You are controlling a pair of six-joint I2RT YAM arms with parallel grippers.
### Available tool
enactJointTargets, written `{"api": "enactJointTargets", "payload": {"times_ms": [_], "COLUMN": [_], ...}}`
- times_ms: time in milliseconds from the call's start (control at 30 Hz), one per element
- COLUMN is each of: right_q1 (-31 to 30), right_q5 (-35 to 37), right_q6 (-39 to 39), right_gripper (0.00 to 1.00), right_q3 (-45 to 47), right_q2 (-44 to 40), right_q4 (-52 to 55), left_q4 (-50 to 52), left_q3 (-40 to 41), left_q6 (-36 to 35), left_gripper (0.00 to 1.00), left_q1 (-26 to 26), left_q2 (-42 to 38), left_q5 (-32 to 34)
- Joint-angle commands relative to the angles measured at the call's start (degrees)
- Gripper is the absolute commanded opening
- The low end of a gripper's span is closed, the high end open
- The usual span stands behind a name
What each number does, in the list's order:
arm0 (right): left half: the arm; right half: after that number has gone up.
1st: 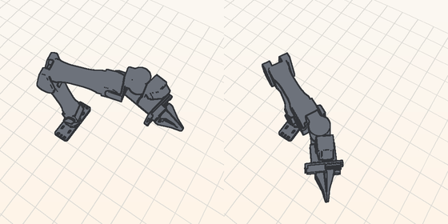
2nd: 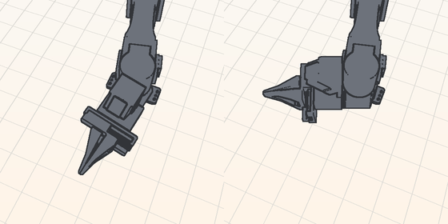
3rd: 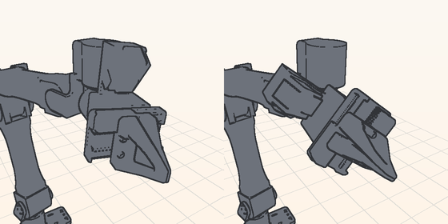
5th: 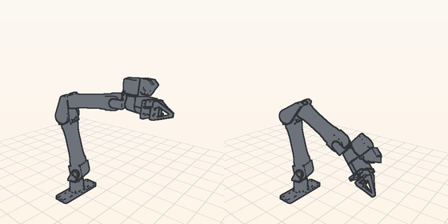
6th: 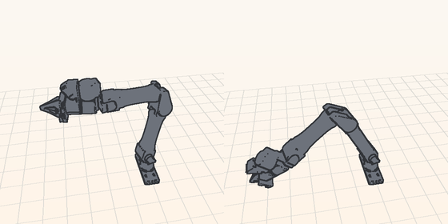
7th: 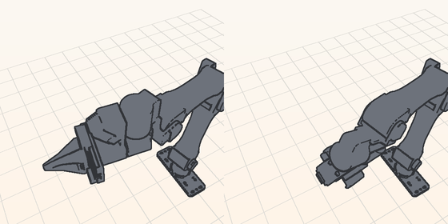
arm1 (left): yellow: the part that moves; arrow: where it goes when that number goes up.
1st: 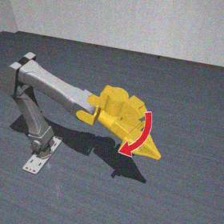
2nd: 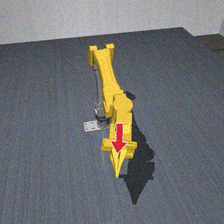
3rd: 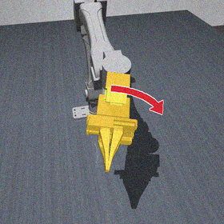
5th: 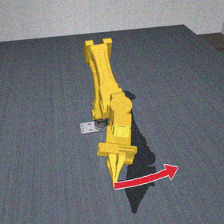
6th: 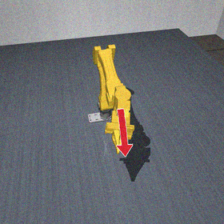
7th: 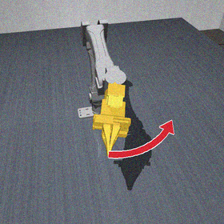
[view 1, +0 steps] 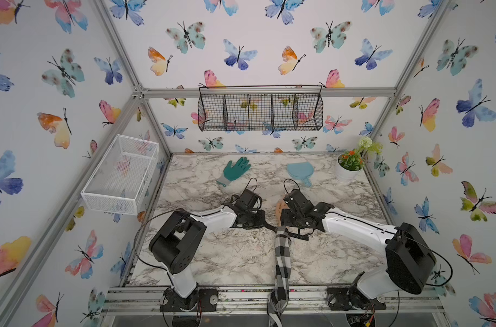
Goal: Take off the watch
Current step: Take off the watch from the hand.
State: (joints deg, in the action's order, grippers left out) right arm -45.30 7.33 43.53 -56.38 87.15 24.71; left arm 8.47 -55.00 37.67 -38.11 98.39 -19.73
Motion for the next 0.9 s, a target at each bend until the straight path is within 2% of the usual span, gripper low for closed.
{"api": "enactJointTargets", "payload": {"times_ms": [0, 300, 600, 867], "right_q1": [0.2, 0.2, 0.3, 0.3], "right_q5": [0.0, 0.7, 0.6, 0.8], "right_q6": [0.6, 1.0, 1.3, 1.4], "right_gripper": [0.61, 0.61, 0.61, 0.61], "right_q3": [0.5, 1.0, 1.1, 1.3], "right_q2": [-0.7, -1.4, -1.5, -1.9], "right_q4": [-0.4, -0.4, -0.6, -0.8], "left_q4": [4.6, 9.4, 13.2, 15.0], "left_q3": [-2.1, -6.5, -7.1, -4.8], "left_q6": [-0.3, -1.6, -2.6, -4.2], "left_gripper": [0.0, 0.0, 0.0, 0.0], "left_q1": [-0.1, 0.6, 3.0, 8.4], "left_q2": [-2.4, -4.6, -6.9, -10.4], "left_q5": [4.4, 8.7, 12.7, 14.6]}}
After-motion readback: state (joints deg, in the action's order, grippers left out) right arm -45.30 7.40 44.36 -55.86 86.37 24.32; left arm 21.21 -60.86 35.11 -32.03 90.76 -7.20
